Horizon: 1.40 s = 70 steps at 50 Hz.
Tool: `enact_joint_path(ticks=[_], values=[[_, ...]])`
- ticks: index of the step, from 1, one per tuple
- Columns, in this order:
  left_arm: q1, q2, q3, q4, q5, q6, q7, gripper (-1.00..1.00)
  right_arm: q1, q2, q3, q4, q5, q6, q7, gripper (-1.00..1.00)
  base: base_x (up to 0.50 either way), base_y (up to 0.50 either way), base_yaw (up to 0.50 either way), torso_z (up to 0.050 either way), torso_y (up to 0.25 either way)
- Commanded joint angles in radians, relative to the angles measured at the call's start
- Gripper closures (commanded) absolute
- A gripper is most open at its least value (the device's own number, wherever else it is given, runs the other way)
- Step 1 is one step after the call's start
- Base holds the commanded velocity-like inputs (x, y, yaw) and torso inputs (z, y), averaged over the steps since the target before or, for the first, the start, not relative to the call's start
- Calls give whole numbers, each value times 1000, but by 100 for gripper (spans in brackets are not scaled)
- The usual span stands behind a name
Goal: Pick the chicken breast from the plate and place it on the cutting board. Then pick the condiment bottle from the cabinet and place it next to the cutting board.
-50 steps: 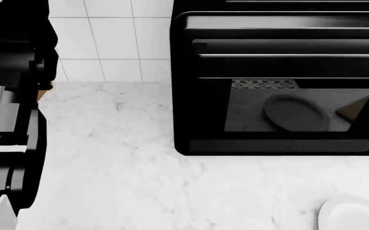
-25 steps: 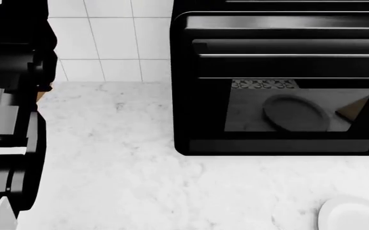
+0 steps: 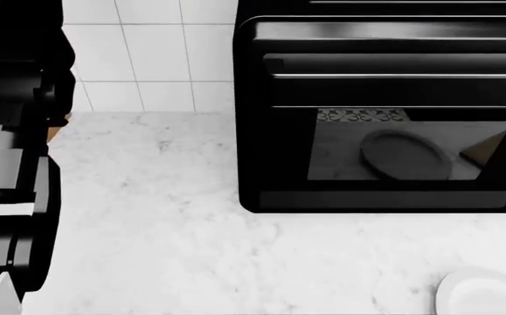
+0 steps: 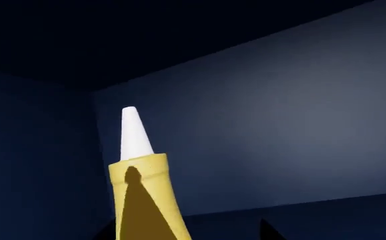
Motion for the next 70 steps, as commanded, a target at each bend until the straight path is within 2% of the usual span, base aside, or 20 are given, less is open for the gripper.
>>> enact_joint_path(ticks=[1,5,6,20,34,51,64,70], values=[[7,-6,-2,1,-4,6,2,-100,-76,-66,-102,182,18,46,-137,-100,0,0,0,0,0],[14,-9,-3,15,-8,-1,2,-100,-66,-107,-165,263,-12,105,-213,-100,0,0,0,0,0],[17,-10,-4,24,-9,-6,1,-100,-65,-113,-175,272,-21,105,-215,100,0,0,0,0,0],[21,-11,-2,35,-12,-15,-1,-100,-72,-88,-155,217,-9,100,-159,100,5,0,3,0,0],[26,-9,-1,56,-17,-28,-2,-100,-36,58,-42,-192,37,52,72,100,1,0,1,0,0],[38,-9,5,88,-19,-46,-6,-100,-25,116,33,-485,99,38,184,100,0,0,0,0,0],[47,-14,9,120,-21,-64,-9,-100,13,129,63,-565,141,57,220,100,0,0,0,0,0],[53,-14,10,131,-23,-69,-10,-100,12,128,65,-583,170,75,233,100,-465,-145,0,0,0]])
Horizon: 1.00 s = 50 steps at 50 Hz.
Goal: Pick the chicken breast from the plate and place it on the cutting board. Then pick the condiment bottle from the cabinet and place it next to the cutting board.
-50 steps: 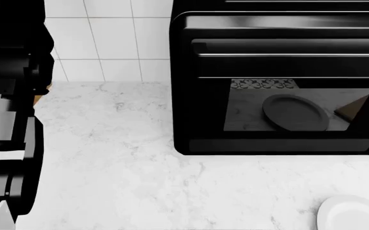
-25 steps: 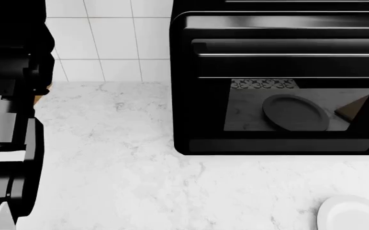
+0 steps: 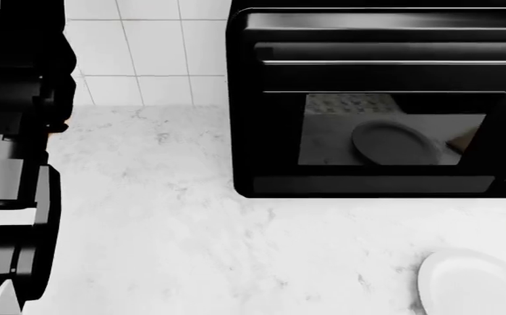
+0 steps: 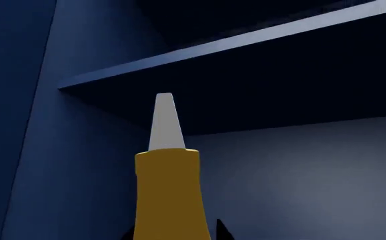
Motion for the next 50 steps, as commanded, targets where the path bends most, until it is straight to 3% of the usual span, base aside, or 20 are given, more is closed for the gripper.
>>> enact_joint_path(ticks=[1,44,50], values=[[8,-1,2,20,-3,-9,-2,-100,14,9,21,-65,28,25,24,100,-500,-187,0,0,0],[39,-14,-5,84,-18,-34,-27,-100,-35,39,36,-181,50,27,29,100,-499,-349,0,0,0],[48,-14,-3,67,-16,-16,-24,-100,-76,54,35,-219,44,19,31,100,-139,-160,0,0,0]])
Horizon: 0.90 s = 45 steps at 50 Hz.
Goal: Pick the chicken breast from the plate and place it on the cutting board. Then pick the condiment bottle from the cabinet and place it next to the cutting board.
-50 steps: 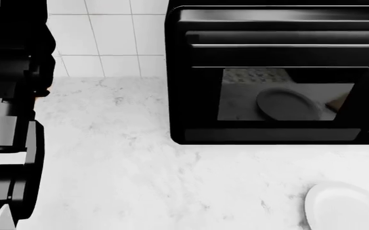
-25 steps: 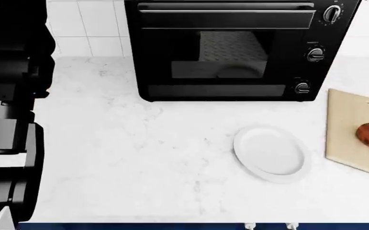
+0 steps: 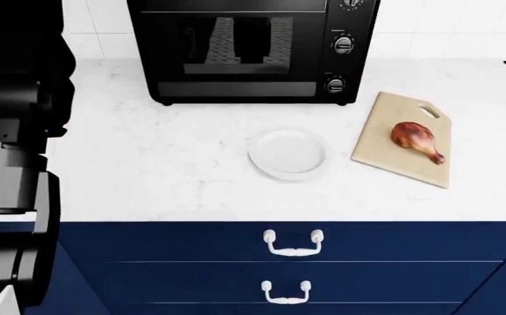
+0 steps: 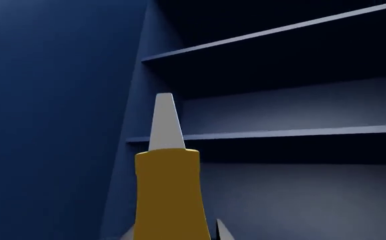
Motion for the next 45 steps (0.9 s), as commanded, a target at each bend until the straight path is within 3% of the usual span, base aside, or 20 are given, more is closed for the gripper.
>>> enact_joint_path(ticks=[1,22,45], values=[[15,-3,1,-13,0,15,1,-100,-53,18,4,-49,-15,-7,-4,100,0,0,0,0,0],[62,-40,-45,165,-50,-64,-41,-100,-367,154,41,-353,28,-70,92,100,0,0,0,0,0],[139,-52,-84,275,-100,-87,-63,-100,-823,346,79,-642,-91,-204,123,100,0,0,0,0,0]])
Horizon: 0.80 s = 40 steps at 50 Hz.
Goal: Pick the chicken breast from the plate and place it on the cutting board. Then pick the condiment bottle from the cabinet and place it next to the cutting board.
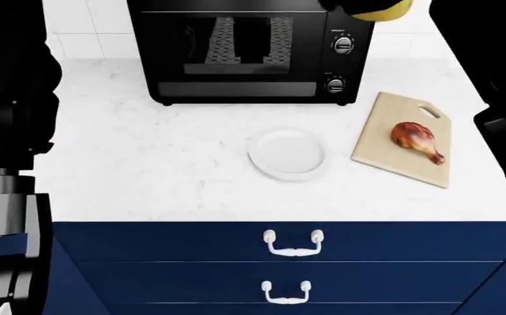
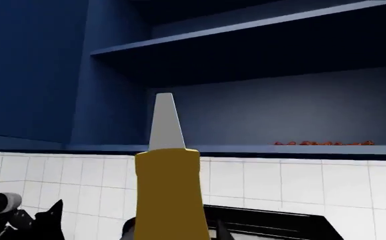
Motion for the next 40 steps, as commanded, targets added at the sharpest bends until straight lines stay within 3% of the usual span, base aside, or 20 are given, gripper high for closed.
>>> enact_joint_path(ticks=[1,8,13,32,40], values=[[38,-3,-26,48,-27,-8,-17,-100,-214,94,34,-138,-70,-65,8,100,0,0,0,0,0],[92,16,-64,28,-54,34,-38,-100,-358,134,50,-196,-142,-124,-8,100,0,0,0,0,0],[143,43,-149,1,-92,160,-75,-100,-446,167,73,-231,-179,-171,-15,100,0,0,0,0,0],[302,106,-247,73,-220,381,33,-100,-730,245,160,-275,-296,-342,-62,100,0,0,0,0,0],[322,138,-252,-3,-224,496,111,-100,-802,248,168,-266,-347,-380,-88,100,0,0,0,2,0]])
